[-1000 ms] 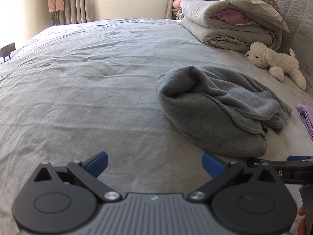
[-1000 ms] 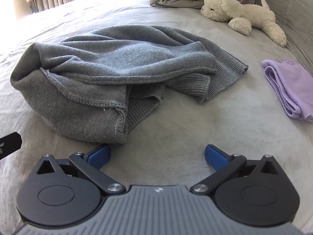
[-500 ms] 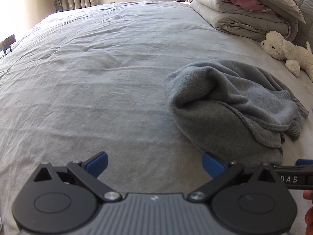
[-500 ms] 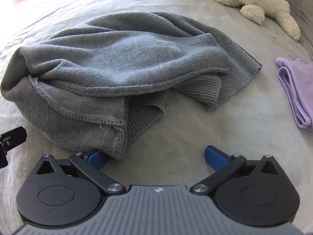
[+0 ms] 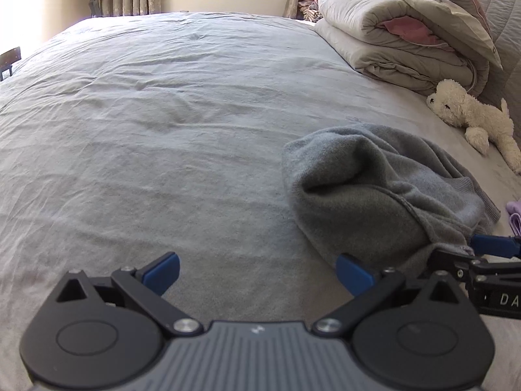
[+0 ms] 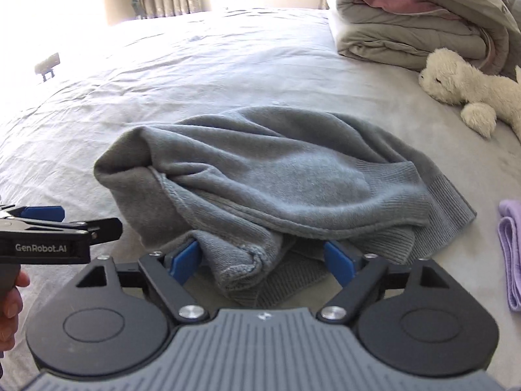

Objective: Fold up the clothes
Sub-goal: 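Grasp the sweater edge with the right gripper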

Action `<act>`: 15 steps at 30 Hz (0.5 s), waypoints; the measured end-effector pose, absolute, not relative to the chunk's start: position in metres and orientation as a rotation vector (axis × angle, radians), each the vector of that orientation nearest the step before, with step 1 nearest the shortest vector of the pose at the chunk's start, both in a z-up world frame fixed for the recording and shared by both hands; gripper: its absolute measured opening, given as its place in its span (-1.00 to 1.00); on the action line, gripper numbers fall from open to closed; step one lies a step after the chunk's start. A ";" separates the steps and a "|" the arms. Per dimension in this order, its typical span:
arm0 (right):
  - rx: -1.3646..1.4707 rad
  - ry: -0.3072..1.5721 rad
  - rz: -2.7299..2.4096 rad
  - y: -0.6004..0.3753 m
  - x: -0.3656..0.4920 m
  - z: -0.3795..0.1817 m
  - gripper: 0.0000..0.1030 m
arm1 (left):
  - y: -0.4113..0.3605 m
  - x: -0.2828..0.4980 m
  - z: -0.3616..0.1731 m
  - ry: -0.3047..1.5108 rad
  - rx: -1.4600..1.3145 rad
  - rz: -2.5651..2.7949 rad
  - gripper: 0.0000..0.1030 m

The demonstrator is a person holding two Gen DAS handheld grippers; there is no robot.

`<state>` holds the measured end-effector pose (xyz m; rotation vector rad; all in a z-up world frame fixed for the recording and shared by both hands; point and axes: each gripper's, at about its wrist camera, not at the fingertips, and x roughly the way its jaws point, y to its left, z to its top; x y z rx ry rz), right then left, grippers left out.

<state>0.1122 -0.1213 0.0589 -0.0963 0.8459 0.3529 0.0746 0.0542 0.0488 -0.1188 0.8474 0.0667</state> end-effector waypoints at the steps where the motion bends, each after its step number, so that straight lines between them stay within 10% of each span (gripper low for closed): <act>1: -0.104 0.850 0.365 -0.119 0.114 0.055 0.15 | 0.052 0.074 0.049 0.839 -0.089 0.076 0.99; 5: -0.091 0.861 0.409 -0.114 0.114 0.050 -0.60 | 0.052 0.070 0.051 0.806 -0.007 0.114 0.99; 15: 0.015 0.653 0.539 -0.117 0.085 0.101 -0.68 | 0.048 0.059 0.068 0.715 0.063 0.128 0.99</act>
